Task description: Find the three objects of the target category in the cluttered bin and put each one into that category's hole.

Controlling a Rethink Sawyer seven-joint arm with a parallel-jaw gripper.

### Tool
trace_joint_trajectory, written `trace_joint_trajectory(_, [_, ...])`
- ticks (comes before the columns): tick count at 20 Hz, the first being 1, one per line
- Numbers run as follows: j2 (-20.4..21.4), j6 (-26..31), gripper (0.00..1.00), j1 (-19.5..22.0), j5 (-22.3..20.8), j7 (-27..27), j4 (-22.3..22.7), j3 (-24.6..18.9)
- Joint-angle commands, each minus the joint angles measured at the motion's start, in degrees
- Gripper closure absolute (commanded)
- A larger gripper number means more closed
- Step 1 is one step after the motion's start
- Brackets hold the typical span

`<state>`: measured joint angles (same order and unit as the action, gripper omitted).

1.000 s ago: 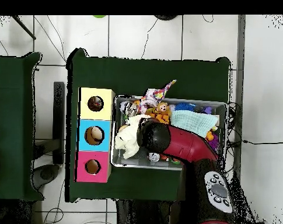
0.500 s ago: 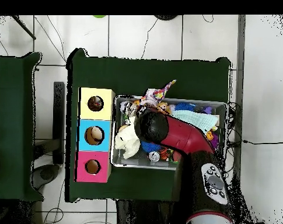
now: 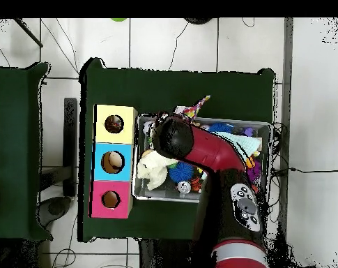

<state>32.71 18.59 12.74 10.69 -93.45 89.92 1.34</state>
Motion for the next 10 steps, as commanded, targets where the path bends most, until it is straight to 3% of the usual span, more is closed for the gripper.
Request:
trace_joint_trajectory(1, [-7.4,-4.6,0.0,0.0,2.2,-11.9,-5.1,-1.5])
trace_joint_trajectory(10, [-10.4,-2.6,0.0,0.0,0.2,-9.8,-7.2,1.9])
